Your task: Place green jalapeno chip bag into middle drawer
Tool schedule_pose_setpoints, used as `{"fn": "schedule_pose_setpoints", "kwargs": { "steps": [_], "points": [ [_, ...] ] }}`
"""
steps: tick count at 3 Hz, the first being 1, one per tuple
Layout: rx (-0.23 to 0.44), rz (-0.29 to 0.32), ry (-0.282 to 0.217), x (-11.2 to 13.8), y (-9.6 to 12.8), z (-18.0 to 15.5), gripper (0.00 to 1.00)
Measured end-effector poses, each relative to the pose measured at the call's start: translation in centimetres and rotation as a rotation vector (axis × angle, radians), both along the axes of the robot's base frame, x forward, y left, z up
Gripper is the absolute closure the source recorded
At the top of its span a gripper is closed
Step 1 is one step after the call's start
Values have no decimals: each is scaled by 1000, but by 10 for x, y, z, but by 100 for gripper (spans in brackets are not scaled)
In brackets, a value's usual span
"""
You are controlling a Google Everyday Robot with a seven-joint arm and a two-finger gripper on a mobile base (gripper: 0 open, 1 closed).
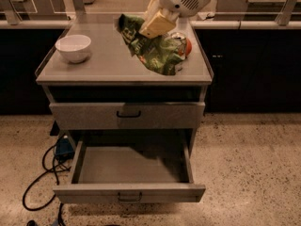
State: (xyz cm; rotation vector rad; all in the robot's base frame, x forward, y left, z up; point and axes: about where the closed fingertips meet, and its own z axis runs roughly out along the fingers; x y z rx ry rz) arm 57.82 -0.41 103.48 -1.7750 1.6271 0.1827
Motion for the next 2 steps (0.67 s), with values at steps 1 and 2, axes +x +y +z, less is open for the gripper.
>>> {"fn": "schedule_pose_setpoints", "kwargs": {
  "steps": [1,2],
  "points": [
    [0,0,1,0,0,-1,100],
    [-2,8,20,-8,1,-19,100]
  ]
}}
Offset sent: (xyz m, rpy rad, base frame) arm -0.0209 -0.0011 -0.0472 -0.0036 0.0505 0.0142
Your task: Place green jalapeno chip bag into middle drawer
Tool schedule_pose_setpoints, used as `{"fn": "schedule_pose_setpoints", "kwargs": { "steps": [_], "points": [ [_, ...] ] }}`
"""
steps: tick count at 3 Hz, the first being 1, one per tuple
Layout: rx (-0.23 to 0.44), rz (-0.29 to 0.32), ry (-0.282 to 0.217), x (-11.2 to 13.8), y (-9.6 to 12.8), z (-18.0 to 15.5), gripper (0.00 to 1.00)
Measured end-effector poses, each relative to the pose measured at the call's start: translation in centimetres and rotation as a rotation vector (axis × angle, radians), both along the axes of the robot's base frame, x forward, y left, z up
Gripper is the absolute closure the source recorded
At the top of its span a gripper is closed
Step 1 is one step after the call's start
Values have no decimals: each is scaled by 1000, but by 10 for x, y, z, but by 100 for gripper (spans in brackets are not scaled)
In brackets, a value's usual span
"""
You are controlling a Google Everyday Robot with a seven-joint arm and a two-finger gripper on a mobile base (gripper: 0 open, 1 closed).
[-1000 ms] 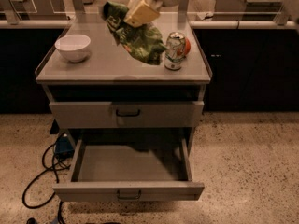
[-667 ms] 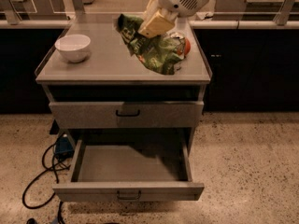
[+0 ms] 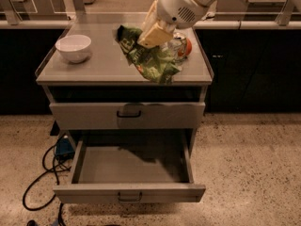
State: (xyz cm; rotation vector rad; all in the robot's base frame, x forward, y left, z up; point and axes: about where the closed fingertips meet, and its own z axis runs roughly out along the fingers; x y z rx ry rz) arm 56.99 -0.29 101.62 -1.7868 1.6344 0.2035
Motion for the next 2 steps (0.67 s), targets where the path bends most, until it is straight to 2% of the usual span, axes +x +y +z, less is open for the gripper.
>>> {"fn": "schedule_pose_setpoints", "kwargs": {
  "steps": [1,2],
  "points": [
    [32,22,36,-18,4,-43,100],
    [46,33,107,-29,8,-110,100]
  ]
}}
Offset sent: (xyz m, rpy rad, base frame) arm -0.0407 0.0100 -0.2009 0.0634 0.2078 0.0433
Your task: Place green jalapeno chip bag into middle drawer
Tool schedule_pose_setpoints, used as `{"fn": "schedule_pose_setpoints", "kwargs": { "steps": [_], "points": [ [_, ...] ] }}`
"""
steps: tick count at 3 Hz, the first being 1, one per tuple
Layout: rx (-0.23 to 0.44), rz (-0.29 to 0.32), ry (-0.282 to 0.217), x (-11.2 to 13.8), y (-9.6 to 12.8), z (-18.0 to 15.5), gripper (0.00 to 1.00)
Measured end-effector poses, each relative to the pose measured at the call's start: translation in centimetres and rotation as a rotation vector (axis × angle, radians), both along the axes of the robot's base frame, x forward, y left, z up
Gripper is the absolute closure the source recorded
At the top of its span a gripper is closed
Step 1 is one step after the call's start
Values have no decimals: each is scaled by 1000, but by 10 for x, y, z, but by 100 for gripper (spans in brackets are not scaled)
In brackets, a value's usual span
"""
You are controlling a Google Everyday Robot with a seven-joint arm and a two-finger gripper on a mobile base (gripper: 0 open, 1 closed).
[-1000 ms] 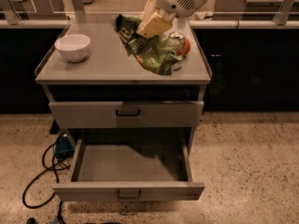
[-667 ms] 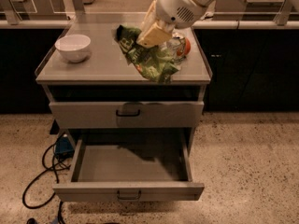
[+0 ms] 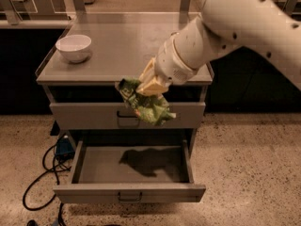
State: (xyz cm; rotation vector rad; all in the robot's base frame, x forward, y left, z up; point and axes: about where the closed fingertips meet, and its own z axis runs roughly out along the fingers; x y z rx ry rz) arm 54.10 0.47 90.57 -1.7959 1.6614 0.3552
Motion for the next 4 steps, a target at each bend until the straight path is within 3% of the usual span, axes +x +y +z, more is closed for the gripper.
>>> {"fn": "schedule_pose_setpoints", "kwargs": {
  "steps": [1,2,4],
  "points": [
    [-20,-25,78,8,3,-72,100],
    [-41,-85,91,32,8,-122,100],
    [-29,-107,84,38,6,-141,100]
  ]
}}
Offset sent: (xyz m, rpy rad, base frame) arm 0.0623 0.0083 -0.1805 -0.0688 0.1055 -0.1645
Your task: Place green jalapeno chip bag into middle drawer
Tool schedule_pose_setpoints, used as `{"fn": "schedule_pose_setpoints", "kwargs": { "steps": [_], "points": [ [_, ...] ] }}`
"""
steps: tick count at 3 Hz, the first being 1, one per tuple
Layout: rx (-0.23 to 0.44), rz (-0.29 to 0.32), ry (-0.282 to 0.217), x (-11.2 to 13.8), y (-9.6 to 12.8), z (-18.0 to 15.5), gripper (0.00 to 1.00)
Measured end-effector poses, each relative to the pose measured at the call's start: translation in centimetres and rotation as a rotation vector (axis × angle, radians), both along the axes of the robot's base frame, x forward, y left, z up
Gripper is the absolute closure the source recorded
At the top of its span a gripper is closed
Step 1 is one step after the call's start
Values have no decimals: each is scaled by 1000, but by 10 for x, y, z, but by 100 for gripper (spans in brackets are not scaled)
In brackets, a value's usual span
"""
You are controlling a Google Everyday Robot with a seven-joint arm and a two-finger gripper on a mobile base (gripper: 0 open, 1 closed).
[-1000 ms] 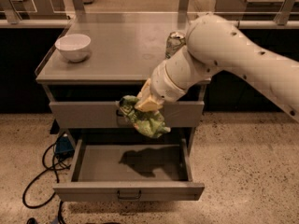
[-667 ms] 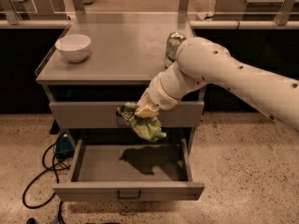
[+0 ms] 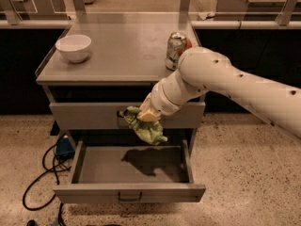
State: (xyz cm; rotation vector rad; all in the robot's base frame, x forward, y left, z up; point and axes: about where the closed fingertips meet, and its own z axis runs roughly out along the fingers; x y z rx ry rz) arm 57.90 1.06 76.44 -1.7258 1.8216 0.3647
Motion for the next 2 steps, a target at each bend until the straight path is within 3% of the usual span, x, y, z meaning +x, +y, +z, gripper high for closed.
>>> {"fn": "schedule_pose_setpoints", "kwargs": {
  "steps": [2],
  "points": [
    [1,-50,-57,11,23,-108,100]
  ]
}}
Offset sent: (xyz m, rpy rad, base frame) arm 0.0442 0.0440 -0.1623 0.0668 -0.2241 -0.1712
